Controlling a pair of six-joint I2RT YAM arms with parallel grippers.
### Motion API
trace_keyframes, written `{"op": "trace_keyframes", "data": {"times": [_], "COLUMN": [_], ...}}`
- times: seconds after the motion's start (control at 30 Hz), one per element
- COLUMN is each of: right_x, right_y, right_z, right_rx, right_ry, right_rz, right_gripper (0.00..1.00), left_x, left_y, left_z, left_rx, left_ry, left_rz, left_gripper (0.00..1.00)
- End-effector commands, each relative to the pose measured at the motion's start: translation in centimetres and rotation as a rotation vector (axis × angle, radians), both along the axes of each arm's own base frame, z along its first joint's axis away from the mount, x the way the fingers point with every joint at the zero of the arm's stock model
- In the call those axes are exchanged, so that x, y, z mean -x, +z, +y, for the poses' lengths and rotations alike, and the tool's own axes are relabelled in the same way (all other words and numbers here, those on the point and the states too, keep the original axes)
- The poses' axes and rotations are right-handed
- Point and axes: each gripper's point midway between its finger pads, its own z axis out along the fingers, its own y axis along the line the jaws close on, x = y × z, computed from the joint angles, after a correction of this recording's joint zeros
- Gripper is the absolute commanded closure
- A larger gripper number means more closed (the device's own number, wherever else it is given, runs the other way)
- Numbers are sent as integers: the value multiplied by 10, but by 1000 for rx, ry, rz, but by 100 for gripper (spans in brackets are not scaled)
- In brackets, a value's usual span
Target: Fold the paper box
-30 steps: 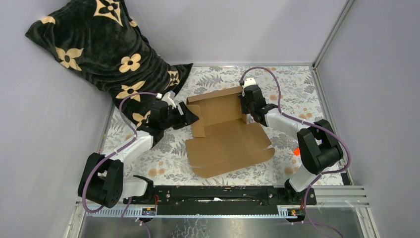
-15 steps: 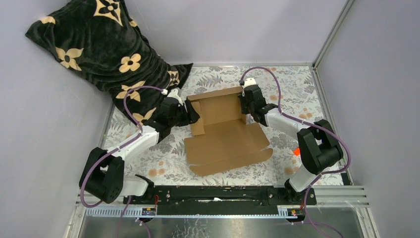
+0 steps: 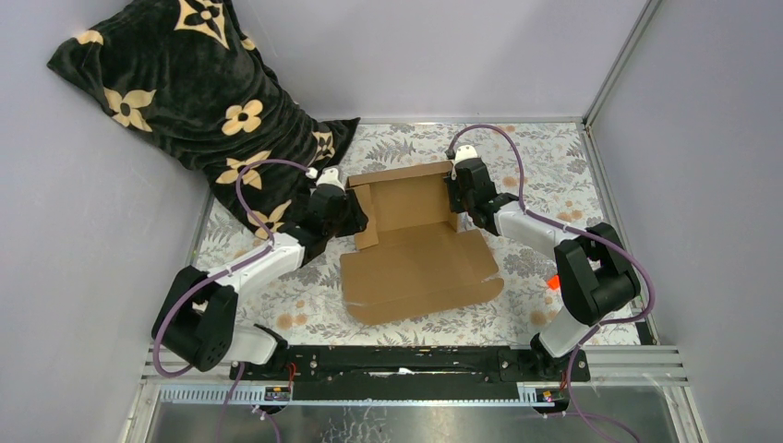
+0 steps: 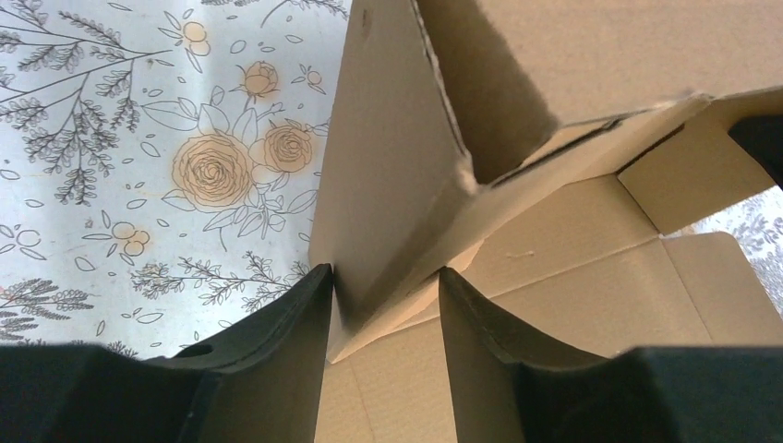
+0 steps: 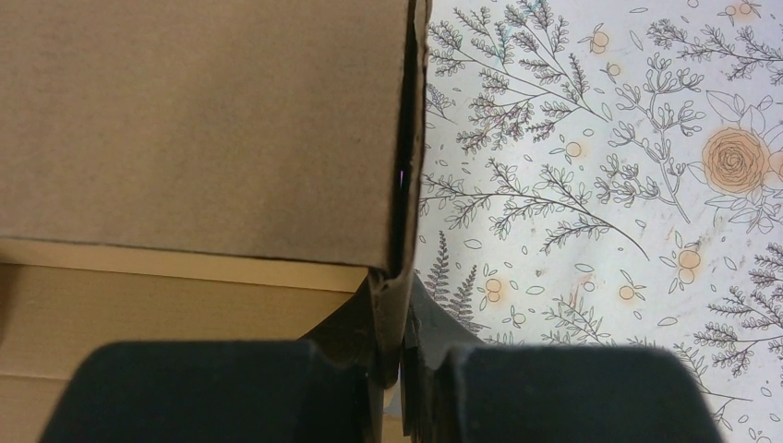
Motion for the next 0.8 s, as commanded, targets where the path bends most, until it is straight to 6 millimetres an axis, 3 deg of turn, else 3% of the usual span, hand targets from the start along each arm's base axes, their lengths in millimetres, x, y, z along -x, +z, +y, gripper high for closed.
{"op": "trace_keyframes", "data": {"times": [0.0, 0.17, 0.4, 0.63, 0.77], "right_x": [38, 46, 62, 72, 74], "right_y": [-29, -32, -41, -37, -33], "right_z": [-2, -1, 4, 8, 5], "right_rx": [8, -9, -37, -63, -50], "right_ry": [46, 51, 74, 105, 109], "right_rz": [163, 194, 279, 303, 298], "right_gripper": [100, 100, 100, 100, 100], "left_x": [-10, -12, -18, -28, -29], "left_y": [-1, -10, -12, 0, 7], "left_z": [15, 19, 26, 33, 41], "left_rx": [-99, -145, -215, -310, -344], "left_ry": [107, 170, 247, 276, 294], "left_rz": [-25, -23, -40, -75, -103], "left_gripper": [51, 62, 68, 66, 55]}}
